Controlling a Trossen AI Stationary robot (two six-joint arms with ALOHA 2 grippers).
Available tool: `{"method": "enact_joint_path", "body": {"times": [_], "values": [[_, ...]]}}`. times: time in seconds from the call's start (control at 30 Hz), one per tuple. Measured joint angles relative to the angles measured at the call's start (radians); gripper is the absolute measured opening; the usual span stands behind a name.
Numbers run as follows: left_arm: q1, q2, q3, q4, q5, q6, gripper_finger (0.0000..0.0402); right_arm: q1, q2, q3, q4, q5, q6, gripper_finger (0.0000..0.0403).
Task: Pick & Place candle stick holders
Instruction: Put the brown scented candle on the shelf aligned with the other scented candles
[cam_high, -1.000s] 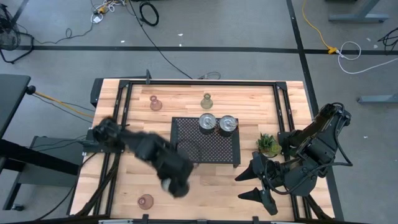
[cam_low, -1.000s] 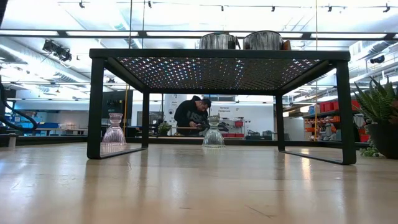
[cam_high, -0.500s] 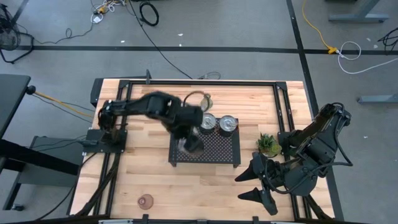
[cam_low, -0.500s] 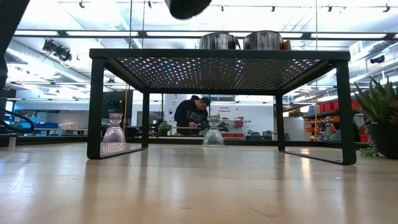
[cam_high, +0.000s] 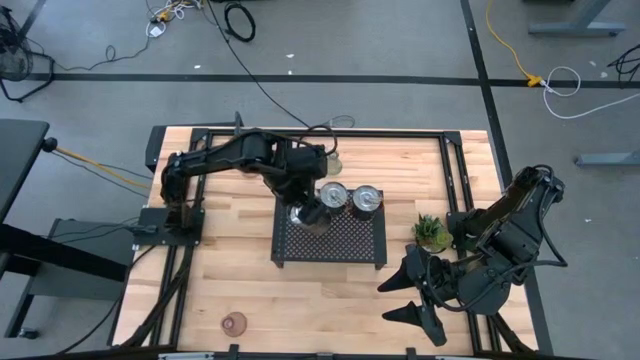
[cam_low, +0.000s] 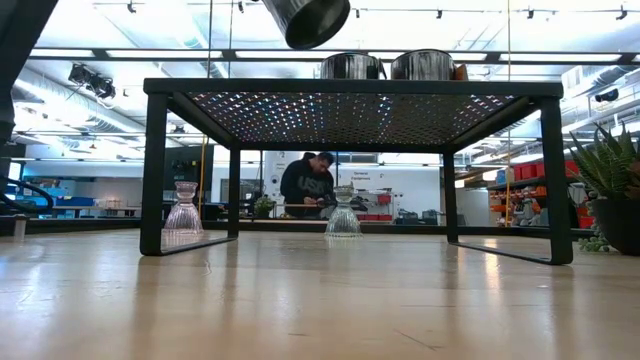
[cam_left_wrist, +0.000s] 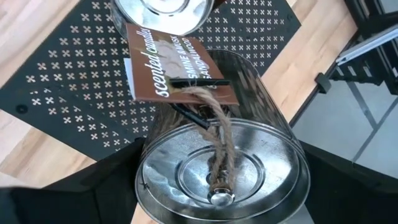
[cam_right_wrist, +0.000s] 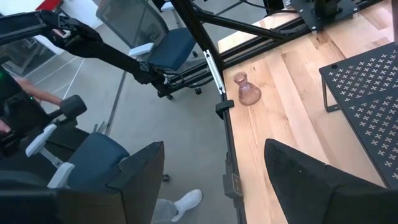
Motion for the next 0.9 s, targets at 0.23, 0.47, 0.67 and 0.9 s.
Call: {"method": "enact_joint_path", "body": {"times": [0.23,0.47,0.67,0.9], "values": [[-0.011,-0.001,0.000,0.000,0.004,0.003,0.0358,0.000,0.000,0.000,0.000,0.000,0.000,0.0274],[-0.062,-0.040,-0.152,-0.003,-0.064,0.020,0.0358,0.000,0.000,0.000,-0.001,0.000,0.000,0.0274],[-0.036,-0.188,-0.426,-0.009,-0.047,-0.027,0.0358,0.000,0.000,0.000,-0.007,0.000,-0.009,0.0274],[0.021,-0.274,-0.459,0.002,-0.149,-0.039,0.0358,-0.005,0.000,0.000,0.002,0.000,-0.018,0.0274]]}}
